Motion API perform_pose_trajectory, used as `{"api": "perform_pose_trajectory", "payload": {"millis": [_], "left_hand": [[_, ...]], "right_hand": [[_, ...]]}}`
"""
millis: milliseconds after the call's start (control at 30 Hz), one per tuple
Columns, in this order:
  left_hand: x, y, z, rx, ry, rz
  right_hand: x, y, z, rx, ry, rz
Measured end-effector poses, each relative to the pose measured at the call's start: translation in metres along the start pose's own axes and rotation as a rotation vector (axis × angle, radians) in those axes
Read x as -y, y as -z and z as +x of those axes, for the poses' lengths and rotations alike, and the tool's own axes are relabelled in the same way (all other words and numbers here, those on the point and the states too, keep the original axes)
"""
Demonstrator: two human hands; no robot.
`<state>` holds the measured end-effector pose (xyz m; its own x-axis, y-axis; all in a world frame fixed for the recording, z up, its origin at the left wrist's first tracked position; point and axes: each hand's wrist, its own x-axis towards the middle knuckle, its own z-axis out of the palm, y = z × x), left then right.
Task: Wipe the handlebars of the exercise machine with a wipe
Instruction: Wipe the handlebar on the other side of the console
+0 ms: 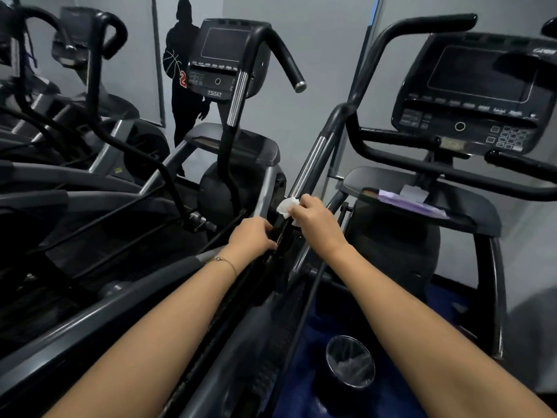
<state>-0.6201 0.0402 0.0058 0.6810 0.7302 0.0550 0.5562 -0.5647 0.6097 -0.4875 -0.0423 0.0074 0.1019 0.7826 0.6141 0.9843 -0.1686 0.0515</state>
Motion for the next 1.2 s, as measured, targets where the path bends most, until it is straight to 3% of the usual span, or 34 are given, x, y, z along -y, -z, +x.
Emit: {"api": "perform_pose_trajectory", "payload": {"millis": [233,367,467,633,800,1000,1133,1200], "left_hand": [[-0.002,0.003,-0.004,-0.007,-0.012,0.025],[0.001,0.001,-0.003,0.007,-0.016,0.034],[0.004,0.001,0.002,0.022,-0.004,0.017],[0.010,-0.001,0.007,0.018,-0.002,-0.015],[0.010,-0.002,0.007,0.019,-0.005,-0.019],[0.009,-0.001,0.009,0.016,-0.017,-0.004],[0.009,-0.003,0.009,0.010,-0.011,0.005],[0.009,-0.003,0.009,0.012,-0.008,0.004]], "right_hand": [[0.018,-0.014,-0.016,-0.026,-0.142,0.043],[0.013,-0.012,-0.007,0.063,-0.314,0.265],[0.016,-0.010,-0.002,-0.075,-0.458,0.361],[0.027,-0.019,-0.024,-0.101,-0.348,0.316],[0.016,-0.010,-0.002,-0.150,-0.518,0.372],[0.022,-0.012,-0.015,-0.091,-0.433,0.330],[0.016,-0.011,-0.003,-0.149,-0.511,0.343],[0.025,-0.015,-0.014,-0.167,-0.458,0.329]]}}
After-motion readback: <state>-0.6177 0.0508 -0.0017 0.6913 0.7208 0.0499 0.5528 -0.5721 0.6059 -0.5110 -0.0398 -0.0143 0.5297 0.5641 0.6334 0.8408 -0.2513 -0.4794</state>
